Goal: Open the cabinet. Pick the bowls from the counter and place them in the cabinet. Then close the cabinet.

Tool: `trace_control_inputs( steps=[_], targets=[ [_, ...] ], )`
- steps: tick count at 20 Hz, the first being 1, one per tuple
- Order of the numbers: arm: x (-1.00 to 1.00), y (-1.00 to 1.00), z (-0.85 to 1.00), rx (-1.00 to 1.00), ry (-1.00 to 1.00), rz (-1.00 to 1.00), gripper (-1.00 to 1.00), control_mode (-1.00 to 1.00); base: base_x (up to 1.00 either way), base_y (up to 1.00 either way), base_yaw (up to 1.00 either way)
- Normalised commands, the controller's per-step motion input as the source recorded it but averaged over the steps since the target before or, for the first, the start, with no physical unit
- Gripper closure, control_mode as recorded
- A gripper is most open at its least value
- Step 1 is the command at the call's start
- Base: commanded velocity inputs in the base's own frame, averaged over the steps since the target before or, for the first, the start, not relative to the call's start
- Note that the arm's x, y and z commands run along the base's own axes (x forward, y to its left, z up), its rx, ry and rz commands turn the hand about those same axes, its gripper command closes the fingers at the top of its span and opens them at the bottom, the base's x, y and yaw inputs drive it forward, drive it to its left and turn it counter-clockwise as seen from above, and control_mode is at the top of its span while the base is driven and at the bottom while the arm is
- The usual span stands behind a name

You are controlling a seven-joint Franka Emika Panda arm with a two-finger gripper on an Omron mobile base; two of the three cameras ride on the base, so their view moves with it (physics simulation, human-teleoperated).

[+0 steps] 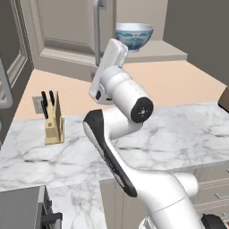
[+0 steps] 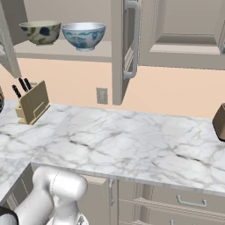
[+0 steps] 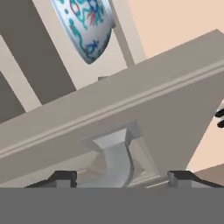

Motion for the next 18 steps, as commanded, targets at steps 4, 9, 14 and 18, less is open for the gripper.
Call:
trace_control_inputs(
  steps=[4,9,14,18],
  targets=[
    [0.97,-0.64,0.0,0.16,0.0,0.0,-1.0,-1.0,0.0,0.0,0.0],
    [0.91,-0.42,0.0,0.13,0.0,0.0,-1.0,-1.0,0.0,0.0,0.0],
    [0.98,-0.06,0.0,0.04,0.0,-0.04,-1.0,-1.0,0.0,0.0,0.0],
    [1.0,-0.03,-0.01,0.01,0.0,-0.09,-1.0,-1.0,0.0,0.0,0.0]
  ],
)
